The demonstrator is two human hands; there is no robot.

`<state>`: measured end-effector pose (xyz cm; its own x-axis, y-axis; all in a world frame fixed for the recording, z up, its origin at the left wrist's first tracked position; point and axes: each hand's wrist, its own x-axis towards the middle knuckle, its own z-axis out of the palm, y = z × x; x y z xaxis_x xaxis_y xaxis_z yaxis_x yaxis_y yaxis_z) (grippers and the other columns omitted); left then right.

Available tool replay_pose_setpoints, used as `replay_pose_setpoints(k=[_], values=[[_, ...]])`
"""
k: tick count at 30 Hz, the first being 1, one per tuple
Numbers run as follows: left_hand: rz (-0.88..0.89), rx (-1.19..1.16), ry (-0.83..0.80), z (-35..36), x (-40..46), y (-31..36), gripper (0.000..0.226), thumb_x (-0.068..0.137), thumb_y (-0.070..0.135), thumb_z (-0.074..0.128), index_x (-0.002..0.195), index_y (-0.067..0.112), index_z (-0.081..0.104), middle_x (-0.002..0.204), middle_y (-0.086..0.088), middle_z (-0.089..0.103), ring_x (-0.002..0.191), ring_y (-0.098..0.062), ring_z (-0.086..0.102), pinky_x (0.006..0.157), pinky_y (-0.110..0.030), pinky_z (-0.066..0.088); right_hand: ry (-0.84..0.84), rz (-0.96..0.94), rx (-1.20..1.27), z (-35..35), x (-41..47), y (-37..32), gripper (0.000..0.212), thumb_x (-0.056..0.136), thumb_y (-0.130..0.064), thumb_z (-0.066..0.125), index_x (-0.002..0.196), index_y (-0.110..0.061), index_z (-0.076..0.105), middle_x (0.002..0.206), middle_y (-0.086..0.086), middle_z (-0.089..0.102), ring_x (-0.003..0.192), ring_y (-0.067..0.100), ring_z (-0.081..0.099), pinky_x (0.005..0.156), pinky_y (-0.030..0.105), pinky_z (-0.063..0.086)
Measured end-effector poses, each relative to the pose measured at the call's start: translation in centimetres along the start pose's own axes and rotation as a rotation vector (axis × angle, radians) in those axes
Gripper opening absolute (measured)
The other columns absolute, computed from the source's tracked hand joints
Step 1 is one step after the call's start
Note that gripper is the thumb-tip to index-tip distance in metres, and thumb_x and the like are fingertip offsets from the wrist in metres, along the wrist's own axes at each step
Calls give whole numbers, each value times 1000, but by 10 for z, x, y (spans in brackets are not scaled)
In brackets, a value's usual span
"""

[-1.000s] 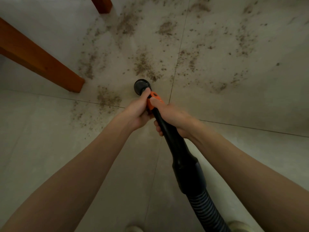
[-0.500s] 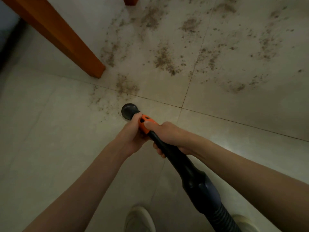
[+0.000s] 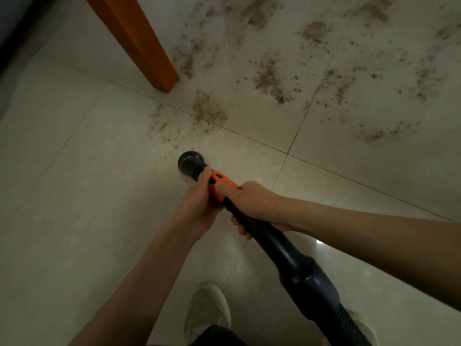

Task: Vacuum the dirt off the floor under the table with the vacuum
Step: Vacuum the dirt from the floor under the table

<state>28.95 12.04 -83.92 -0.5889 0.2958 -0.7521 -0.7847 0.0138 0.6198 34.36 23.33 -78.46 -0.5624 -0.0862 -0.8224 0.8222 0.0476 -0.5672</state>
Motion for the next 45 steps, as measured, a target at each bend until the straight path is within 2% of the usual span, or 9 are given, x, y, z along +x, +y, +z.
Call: replay_pose_setpoints(k=[5, 9, 11, 20, 25, 29, 38, 45], values=[[-39, -40, 5, -2, 3, -6, 42, 100, 39, 35, 101, 2, 53, 94, -14, 60, 86, -20, 60, 70, -28, 51, -61, 33, 70, 0, 5, 4, 46, 93, -47, 48, 96, -1, 51, 59, 8, 53, 36, 13, 50, 39, 20, 43], [-16, -8, 11, 11, 10, 0, 40, 99, 39, 39, 87, 5, 56, 81, -9, 62, 73, -15, 62, 58, -24, 52, -68, 26, 133, -12, 8, 2, 47, 93, -49, 48, 93, -2, 51, 59, 8, 51, 41, 14, 49, 41, 22, 43], [0, -6, 32, 15, 13, 4, 39, 99, 38, 39, 84, 6, 55, 77, -8, 61, 72, -16, 60, 60, -25, 49, -49, 17, 138, -13, 9, -1, 47, 93, -49, 48, 94, -2, 52, 59, 8, 51, 41, 14, 50, 41, 22, 43], [35, -4, 15, 18, 34, 20, 42, 100, 39, 34, 89, 4, 54, 86, -12, 59, 79, -18, 59, 69, -28, 48, 42, -27, 158, -14, 25, -14, 50, 92, -48, 50, 94, 1, 55, 57, 9, 54, 40, 15, 51, 40, 21, 43], [29, 7, -12, 30, 46, 29, 39, 100, 39, 37, 94, 5, 55, 92, -11, 61, 82, -17, 61, 64, -27, 49, 91, -46, 181, -27, 28, -17, 51, 93, -49, 49, 94, 1, 56, 57, 9, 54, 40, 15, 52, 40, 21, 44], [40, 20, -54, 41, 55, 33, 39, 100, 38, 35, 102, 3, 52, 93, -12, 58, 80, -18, 59, 67, -28, 49, 127, -69, 209, -35, 31, -18, 52, 93, -49, 48, 93, 2, 57, 55, 9, 54, 39, 16, 51, 39, 21, 43], [40, 15, -38, 61, 74, 45, 36, 99, 38, 40, 88, 6, 52, 82, -10, 56, 74, -18, 57, 69, -30, 48, 117, -78, 285, -53, 37, -27, 49, 94, -51, 46, 92, -2, 54, 53, 9, 50, 36, 14, 49, 36, 20, 42], [20, 22, -37, 76, 89, 51, 36, 97, 40, 44, 96, 5, 53, 86, -9, 57, 77, -18, 58, 69, -29, 49, 135, -95, 295, -65, 40, -31, 51, 96, -51, 43, 92, -2, 54, 52, 7, 49, 38, 14, 48, 36, 20, 41]])
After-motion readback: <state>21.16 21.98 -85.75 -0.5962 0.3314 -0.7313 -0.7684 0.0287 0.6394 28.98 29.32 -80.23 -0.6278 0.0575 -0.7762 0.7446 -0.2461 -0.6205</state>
